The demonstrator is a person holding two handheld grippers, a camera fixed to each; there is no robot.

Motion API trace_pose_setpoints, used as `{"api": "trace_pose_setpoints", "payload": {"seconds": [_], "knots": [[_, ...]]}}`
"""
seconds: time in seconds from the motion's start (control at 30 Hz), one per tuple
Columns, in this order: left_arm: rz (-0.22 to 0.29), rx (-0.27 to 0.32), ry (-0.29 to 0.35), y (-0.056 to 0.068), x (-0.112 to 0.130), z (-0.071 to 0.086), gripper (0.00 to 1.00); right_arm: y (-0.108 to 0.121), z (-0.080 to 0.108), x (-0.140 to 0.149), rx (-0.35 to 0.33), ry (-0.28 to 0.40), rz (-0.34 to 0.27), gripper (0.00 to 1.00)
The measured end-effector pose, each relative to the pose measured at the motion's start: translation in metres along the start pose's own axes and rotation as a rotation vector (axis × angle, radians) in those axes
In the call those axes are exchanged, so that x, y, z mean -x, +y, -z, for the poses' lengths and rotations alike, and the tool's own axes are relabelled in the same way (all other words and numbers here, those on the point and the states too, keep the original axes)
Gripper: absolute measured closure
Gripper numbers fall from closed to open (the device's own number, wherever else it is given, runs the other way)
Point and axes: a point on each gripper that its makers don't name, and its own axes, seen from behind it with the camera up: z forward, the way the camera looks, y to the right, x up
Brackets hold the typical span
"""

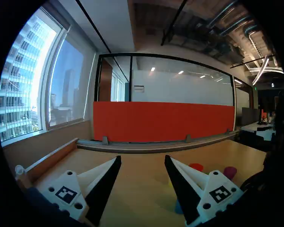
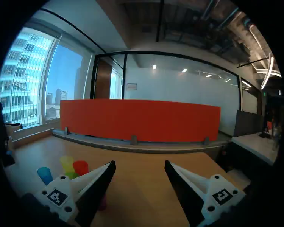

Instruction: Pour water

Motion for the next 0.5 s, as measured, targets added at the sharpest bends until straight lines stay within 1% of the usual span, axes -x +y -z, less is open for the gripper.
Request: {"api": "trace_pose_setpoints", "payload": {"seconds": [0.1, 0.2, 0.3, 0.5], "knots": [[-0.01, -0.006, -0.008, -0.003, -0.011, -0.002, 0.15, -0.002, -0.001, -0.014, -0.009, 0.004, -0.007, 0.0], [-0.025, 0.002, -0.011, -0.003, -0.024, -0.004, 0.15, -0.004, 0.0, -0.026, -0.02, 0.006, -0.015, 0.0], [-0.034, 0.018, -0.016, 0.0, -0.034, -0.005, 0.15, -0.006, 0.0, -0.039, -0.033, 0.008, -0.021, 0.0], [-0.034, 0.053, -0.023, 0.008, -0.052, -0.007, 0.16, -0.011, 0.0, -0.064, -0.058, 0.019, -0.023, 0.0]]}}
